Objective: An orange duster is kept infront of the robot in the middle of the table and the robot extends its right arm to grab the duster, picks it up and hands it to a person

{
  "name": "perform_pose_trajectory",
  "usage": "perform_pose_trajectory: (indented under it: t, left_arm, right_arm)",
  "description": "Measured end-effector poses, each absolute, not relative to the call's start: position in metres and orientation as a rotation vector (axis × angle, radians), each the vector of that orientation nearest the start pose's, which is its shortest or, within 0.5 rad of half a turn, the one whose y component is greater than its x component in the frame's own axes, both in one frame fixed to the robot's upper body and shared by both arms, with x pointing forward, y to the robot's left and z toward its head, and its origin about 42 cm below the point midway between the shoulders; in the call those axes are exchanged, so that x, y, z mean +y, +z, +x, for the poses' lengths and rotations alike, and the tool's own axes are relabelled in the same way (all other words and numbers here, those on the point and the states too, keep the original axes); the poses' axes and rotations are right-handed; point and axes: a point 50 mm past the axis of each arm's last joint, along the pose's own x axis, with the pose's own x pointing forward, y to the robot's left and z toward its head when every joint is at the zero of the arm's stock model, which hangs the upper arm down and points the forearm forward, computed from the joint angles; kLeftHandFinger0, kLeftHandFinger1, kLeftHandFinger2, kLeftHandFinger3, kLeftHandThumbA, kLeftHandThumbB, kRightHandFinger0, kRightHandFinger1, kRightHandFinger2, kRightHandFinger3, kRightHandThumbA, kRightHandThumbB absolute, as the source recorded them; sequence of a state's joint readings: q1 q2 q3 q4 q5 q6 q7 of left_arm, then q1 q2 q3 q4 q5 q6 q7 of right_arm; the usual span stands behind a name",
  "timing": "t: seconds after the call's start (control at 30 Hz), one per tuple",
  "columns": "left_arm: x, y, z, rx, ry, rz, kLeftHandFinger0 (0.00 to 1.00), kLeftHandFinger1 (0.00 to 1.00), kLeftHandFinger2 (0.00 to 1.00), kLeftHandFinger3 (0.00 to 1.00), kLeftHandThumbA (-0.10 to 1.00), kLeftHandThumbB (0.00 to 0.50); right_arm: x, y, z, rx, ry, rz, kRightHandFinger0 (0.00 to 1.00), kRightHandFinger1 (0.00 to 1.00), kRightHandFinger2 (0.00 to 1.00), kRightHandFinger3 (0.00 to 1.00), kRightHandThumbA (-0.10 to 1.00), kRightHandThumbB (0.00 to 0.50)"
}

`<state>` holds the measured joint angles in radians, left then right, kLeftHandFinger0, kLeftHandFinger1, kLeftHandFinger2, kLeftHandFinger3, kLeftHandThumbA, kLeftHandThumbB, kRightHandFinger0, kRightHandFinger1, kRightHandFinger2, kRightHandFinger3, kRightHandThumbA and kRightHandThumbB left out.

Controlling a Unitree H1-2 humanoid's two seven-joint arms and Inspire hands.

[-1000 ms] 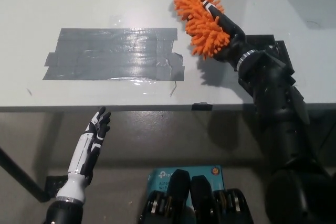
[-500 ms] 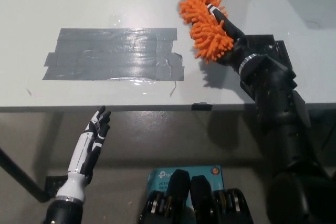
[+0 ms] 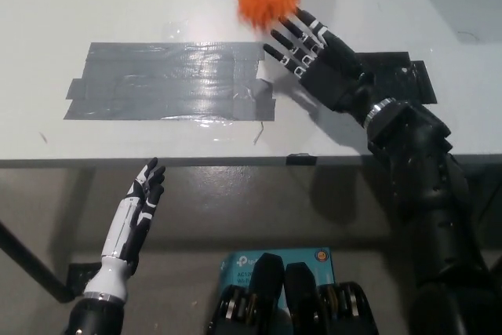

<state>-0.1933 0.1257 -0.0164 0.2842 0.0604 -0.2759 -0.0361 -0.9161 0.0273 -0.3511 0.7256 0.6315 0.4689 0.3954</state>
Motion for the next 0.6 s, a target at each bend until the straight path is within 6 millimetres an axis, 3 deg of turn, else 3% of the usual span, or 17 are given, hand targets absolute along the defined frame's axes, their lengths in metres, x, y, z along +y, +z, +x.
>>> perform_pose_trajectory:
  t: [0.17,0.27,0.33,0.37,0.43,0.47,0.5,0.6]
  left_arm:
    - [0.236,0.097,0.345,-0.179,-0.101,0.19,1.0,1.0,1.0,1.0,0.91,0.163]
    - [0.236,0.097,0.345,-0.179,-0.101,0.19,1.0,1.0,1.0,1.0,0.91,0.168]
    - [0.236,0.097,0.345,-0.179,-0.1,0.19,1.0,1.0,1.0,1.0,0.91,0.17]
    - [0.236,0.097,0.345,-0.178,-0.1,0.189,1.0,1.0,1.0,1.0,0.91,0.171]
    - [0.237,0.096,0.345,-0.176,-0.1,0.189,1.0,1.0,1.0,1.0,0.91,0.172]
    - [0.237,0.096,0.345,-0.176,-0.1,0.189,1.0,1.0,1.0,1.0,0.91,0.171]
    - [0.237,0.096,0.345,-0.174,-0.1,0.189,1.0,1.0,1.0,1.0,0.91,0.171]
    - [0.237,0.095,0.345,-0.173,-0.1,0.189,1.0,1.0,1.0,1.0,0.91,0.173]
  right_arm:
    - [-0.157,0.264,0.521,0.065,0.608,0.805,1.0,1.0,1.0,1.0,0.82,0.5]
    - [-0.17,0.275,0.514,-0.001,0.609,0.771,1.0,1.0,1.0,1.0,0.98,0.5]
    - [-0.181,0.281,0.507,-0.047,0.605,0.743,1.0,1.0,1.0,1.0,0.99,0.5]
    - [-0.187,0.281,0.502,-0.065,0.599,0.728,1.0,1.0,1.0,1.0,0.94,0.481]
    - [-0.198,0.282,0.492,-0.099,0.59,0.699,1.0,1.0,1.0,1.0,0.97,0.43]
    - [-0.201,0.282,0.489,-0.108,0.588,0.691,1.0,1.0,1.0,1.0,0.91,0.469]
    - [-0.21,0.281,0.479,-0.13,0.58,0.664,1.0,1.0,1.0,1.0,0.92,0.411]
    - [-0.225,0.279,0.462,-0.159,0.559,0.616,1.0,1.0,1.0,1.0,0.93,0.346]
